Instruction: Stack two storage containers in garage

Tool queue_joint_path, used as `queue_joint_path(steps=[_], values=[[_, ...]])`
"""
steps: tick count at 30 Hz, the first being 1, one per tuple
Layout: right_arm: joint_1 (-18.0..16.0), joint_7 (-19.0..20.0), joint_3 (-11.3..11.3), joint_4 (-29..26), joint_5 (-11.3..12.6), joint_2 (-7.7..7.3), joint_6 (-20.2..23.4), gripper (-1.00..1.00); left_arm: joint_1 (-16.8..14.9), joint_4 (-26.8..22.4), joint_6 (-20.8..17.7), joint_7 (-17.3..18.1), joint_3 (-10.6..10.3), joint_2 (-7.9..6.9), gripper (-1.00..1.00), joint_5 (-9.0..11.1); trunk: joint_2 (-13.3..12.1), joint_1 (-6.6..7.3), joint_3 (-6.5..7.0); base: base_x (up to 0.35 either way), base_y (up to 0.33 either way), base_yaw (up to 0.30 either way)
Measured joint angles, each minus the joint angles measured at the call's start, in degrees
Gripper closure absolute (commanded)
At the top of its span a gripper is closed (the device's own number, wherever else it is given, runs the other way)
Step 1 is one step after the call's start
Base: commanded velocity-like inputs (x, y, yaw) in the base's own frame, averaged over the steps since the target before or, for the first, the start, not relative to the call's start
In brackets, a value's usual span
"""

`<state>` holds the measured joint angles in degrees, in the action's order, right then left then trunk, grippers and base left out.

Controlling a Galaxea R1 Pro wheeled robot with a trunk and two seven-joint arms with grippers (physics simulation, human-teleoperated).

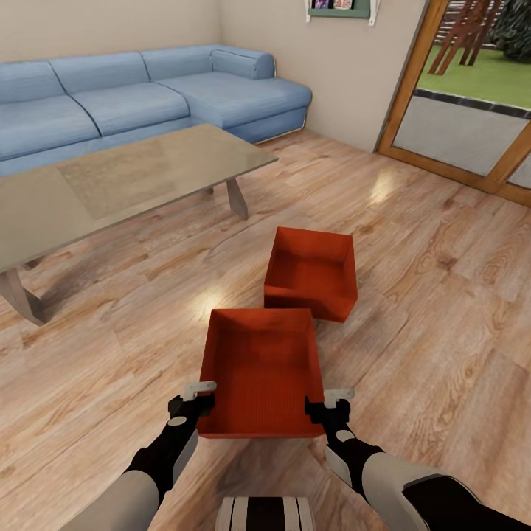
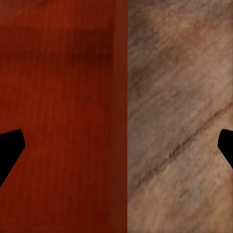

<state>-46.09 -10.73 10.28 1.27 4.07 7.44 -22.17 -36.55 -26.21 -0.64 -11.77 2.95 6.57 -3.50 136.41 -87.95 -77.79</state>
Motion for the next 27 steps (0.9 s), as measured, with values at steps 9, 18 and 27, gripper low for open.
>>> queue_joint_path(steps=[9, 18, 27], values=[[0.00, 0.00, -0.03, 0.00, 0.02, 0.00, 0.00, -1.00, 0.00, 0.17, 0.00, 0.00, 0.00, -0.03, -1.00, 0.00, 0.00, 0.00, 0.00, 0.000, 0.000, 0.000], [0.00, 0.00, -0.03, -0.01, 0.04, 0.00, 0.00, -1.00, 0.00, 0.27, -0.02, 0.00, 0.07, 0.02, -1.00, 0.00, 0.00, 0.00, 0.00, 0.000, 0.000, 0.000], [0.00, -0.01, -0.04, -0.01, 0.15, 0.00, -0.01, -1.00, 0.00, 0.48, 0.11, -0.08, -0.01, 0.06, -1.00, -0.27, 0.00, 0.00, 0.00, 0.000, 0.000, 0.000]])
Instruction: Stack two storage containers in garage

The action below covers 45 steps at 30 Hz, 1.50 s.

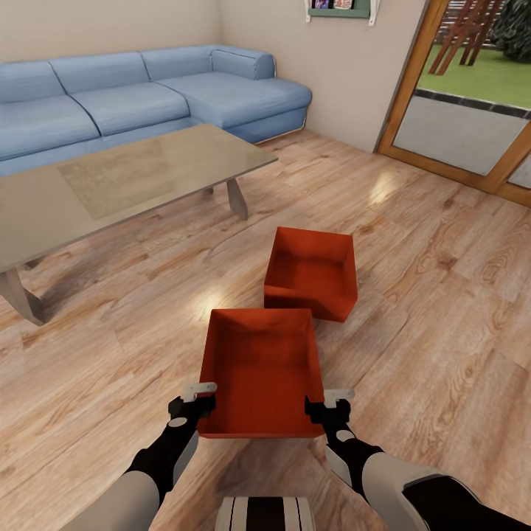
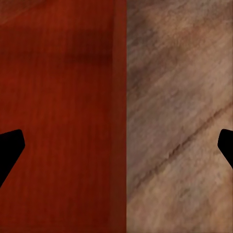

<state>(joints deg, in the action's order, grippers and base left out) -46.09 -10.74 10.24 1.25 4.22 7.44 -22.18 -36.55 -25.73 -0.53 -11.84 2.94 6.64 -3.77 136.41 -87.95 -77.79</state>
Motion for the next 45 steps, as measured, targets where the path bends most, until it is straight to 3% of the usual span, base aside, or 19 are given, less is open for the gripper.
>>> queue_joint_path(steps=[8, 9, 10, 13, 16, 31, 45], values=[[0.00, 0.00, 0.00, 0.01, -0.05, 0.00, -0.11, -1.00, 0.00, 0.16, 0.05, 0.08, -0.06, -0.01, -1.00, 0.02, 0.00, 0.00, 0.00, 0.000, 0.000, 0.000], [0.00, 0.01, 0.00, 0.00, -0.06, 0.00, -0.21, -1.00, 0.00, 0.17, 0.05, 0.08, -0.07, -0.03, 1.00, 0.02, 0.00, 0.00, 0.00, 0.000, 0.000, 0.000], [0.00, 0.01, 0.00, -0.01, -0.07, 0.00, -0.26, 1.00, 0.00, 0.17, 0.05, 0.09, -0.07, -0.06, 1.00, 0.02, 0.00, 0.00, 0.00, 0.000, 0.000, 0.000], [0.00, 0.01, 0.03, 0.01, -0.07, 0.00, -0.39, 1.00, 0.00, 0.84, -0.01, 0.19, -0.16, -0.01, 1.00, 0.17, 0.00, 0.00, 0.00, 0.000, 0.000, 0.000], [0.02, 0.57, 1.70, 0.01, -1.47, 0.06, -0.11, 1.00, -0.05, 1.61, 0.06, 0.52, -0.57, 0.11, 1.00, 0.27, 0.00, 0.01, 0.01, 0.000, 0.000, 0.000], [0.01, 0.37, 1.55, -0.01, -1.13, 0.02, -0.12, 1.00, -0.02, 1.52, 0.10, 1.01, -0.29, 0.20, 1.00, 0.55, 0.00, 0.01, 0.00, 0.000, 0.000, 0.000], [0.00, 0.39, 1.68, -0.03, -1.43, 0.03, -0.15, 1.00, 0.00, 2.01, 0.08, 1.15, -0.11, 0.12, 1.00, 1.14, -5.60, 3.07, 2.51, 0.000, 0.000, 0.000]])
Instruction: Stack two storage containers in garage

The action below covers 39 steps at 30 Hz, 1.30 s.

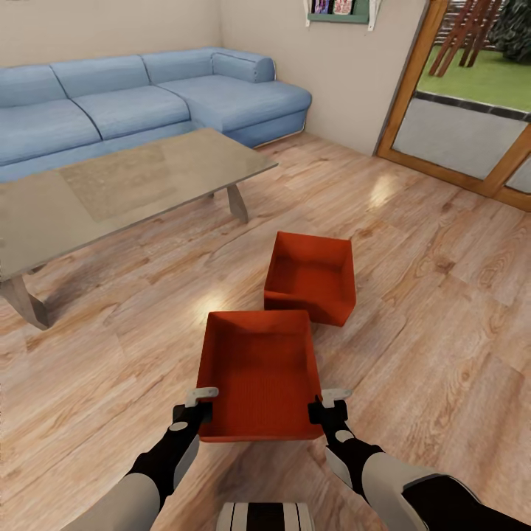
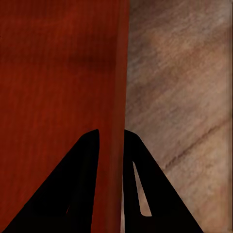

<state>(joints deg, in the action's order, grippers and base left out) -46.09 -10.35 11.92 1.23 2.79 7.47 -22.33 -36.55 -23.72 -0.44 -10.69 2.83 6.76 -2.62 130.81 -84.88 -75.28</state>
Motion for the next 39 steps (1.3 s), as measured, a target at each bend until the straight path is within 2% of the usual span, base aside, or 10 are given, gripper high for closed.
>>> queue_joint_path(steps=[35, 39], values=[[0.01, -0.09, 0.53, 0.06, 0.58, 0.09, 0.11, 1.00, 0.00, 0.10, -0.08, 0.13, 0.04, -0.07, 1.00, 0.06, -14.04, 7.69, 6.28, 0.000, 0.000, 0.000], [0.02, -0.16, 1.23, 0.13, 1.32, 0.14, -0.02, 1.00, -0.02, 0.09, -0.08, 0.13, 0.03, -0.09, 1.00, -0.04, -15.64, 8.57, 7.00, 0.000, 0.000, 0.000]])
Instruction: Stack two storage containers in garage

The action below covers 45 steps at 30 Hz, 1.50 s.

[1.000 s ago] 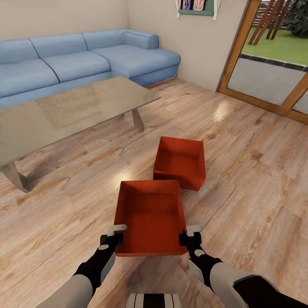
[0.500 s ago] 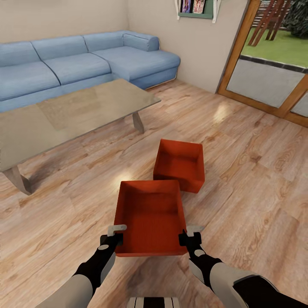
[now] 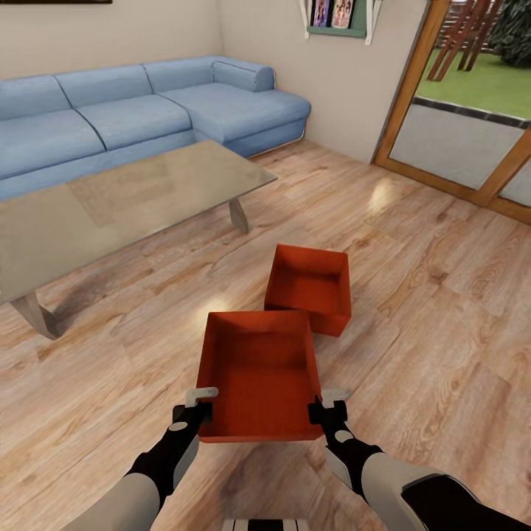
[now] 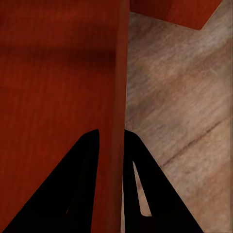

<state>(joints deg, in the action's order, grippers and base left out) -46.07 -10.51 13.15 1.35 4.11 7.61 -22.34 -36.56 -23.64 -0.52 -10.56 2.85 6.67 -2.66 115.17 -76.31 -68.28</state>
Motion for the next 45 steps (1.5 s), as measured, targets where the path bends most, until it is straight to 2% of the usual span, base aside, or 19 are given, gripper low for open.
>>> queue_joint_path(steps=[45], values=[[0.00, 0.08, -0.43, 0.00, -0.43, -0.06, -0.05, 1.00, 0.00, -0.01, 0.00, -0.08, 0.00, 0.05, 1.00, 0.02, -18.05, 9.88, 8.08, 0.000, 0.000, 0.000]])
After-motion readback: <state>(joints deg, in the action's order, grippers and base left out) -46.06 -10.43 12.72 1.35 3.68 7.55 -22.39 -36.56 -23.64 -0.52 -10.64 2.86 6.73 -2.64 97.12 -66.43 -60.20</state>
